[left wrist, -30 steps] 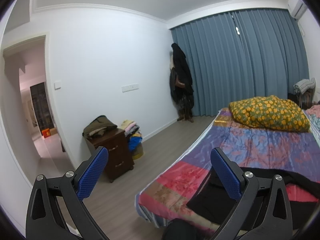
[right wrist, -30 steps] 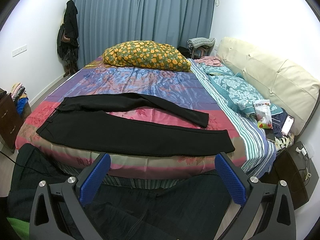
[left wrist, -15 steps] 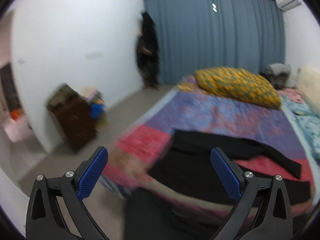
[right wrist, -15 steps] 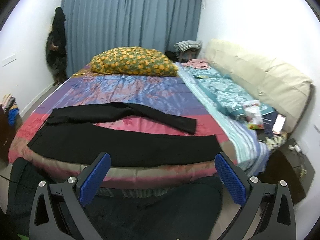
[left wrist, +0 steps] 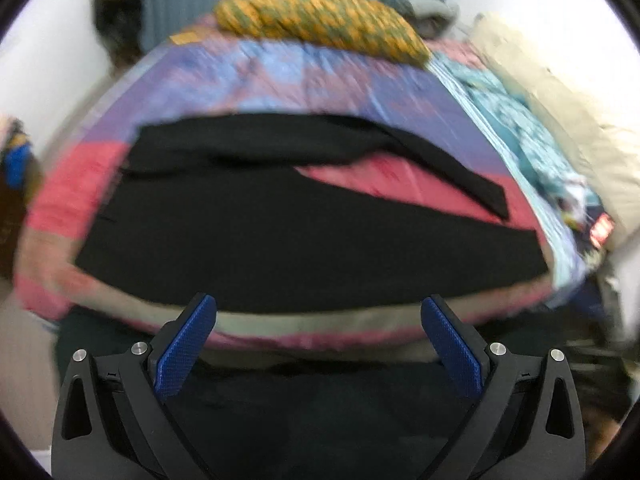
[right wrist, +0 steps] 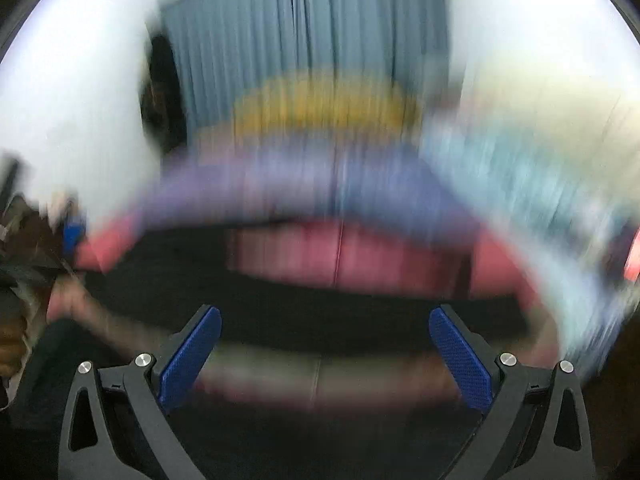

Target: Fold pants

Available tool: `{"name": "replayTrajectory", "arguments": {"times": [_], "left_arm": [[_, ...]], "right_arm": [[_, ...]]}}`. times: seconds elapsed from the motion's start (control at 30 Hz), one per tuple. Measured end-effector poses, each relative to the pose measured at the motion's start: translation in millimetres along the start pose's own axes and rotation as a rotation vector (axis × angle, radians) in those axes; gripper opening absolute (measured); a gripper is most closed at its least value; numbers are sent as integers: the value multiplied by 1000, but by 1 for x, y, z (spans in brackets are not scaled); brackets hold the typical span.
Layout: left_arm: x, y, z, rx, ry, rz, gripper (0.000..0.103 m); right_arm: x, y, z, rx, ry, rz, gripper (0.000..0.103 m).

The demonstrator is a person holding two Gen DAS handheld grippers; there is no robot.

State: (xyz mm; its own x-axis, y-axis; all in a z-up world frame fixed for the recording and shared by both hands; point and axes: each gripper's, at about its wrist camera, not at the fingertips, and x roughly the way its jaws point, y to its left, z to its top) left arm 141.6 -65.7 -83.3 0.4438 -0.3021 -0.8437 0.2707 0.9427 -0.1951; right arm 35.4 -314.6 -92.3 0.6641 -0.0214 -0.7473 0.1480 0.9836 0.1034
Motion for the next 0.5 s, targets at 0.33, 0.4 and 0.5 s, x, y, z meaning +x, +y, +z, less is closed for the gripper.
{"name": "replayTrajectory", "arguments": {"times": [0.33, 0.4, 0.5], "left_arm": [[50, -1, 37, 32, -20, 59, 102], [52, 3, 58, 17, -60, 82, 102], [52, 11, 73, -13, -109, 112, 102]], "right_arm": [[89, -62, 42, 27, -19, 3, 103], [111, -102, 70, -39, -52, -104, 103], [175, -153, 102, -142, 69, -233, 100]]}}
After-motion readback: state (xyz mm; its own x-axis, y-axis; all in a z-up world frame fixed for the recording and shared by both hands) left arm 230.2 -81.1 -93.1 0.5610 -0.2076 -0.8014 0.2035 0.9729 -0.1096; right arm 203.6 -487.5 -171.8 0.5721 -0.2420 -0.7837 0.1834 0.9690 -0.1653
